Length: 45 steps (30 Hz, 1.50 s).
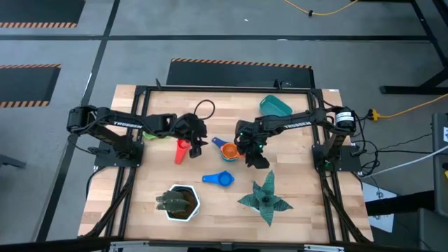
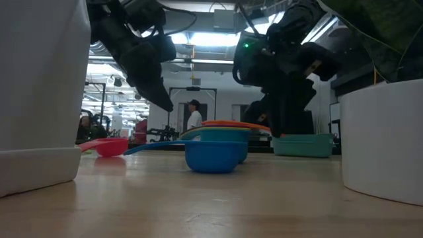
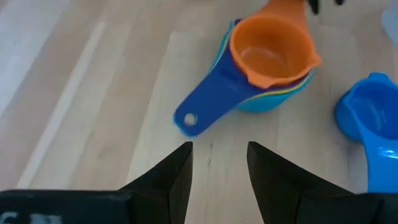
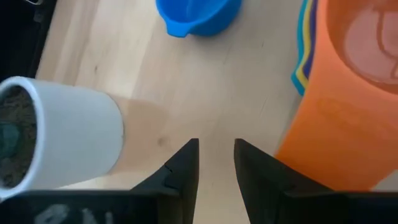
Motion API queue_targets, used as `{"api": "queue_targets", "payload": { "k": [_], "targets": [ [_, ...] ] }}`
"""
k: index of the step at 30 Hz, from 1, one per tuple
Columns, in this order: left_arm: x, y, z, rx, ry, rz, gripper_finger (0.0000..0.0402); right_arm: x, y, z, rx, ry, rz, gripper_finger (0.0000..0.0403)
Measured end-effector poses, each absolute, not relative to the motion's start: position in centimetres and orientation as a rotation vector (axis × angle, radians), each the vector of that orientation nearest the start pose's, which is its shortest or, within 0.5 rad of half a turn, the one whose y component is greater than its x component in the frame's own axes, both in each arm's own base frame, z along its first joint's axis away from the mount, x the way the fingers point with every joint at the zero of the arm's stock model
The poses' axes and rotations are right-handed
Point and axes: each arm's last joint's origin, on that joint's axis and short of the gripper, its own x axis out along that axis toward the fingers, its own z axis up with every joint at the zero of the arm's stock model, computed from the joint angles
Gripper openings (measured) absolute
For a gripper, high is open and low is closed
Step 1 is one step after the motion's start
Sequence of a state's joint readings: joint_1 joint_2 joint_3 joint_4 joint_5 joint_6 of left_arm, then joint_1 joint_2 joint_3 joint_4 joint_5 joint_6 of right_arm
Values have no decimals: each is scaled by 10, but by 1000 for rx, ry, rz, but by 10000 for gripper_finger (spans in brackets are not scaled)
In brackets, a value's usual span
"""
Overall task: Nest measuring cups in basket
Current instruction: Stack the orange measuring cup on top of the dark blue measuring cup
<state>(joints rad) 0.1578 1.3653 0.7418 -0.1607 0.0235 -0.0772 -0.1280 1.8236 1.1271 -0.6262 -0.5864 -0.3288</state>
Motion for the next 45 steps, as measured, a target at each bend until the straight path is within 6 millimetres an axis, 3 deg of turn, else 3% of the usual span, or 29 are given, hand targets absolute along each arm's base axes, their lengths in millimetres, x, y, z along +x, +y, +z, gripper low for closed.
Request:
{"api": "queue_targets", "payload": {
  "k": [7,25,36,45],
  "targets": [
    [274,35,188,-134,794,128,146,334,-29,159,188,1164,559,106],
    [287,35,154,-151,887,109,146,330,-62,159,234,1150,462,106],
    [285,37,164,-130,844,130,146,329,-69,159,236,1155,433,106],
    [287,56,173,-71,750,349,146,328,-69,159,235,1159,435,106]
  ]
}}
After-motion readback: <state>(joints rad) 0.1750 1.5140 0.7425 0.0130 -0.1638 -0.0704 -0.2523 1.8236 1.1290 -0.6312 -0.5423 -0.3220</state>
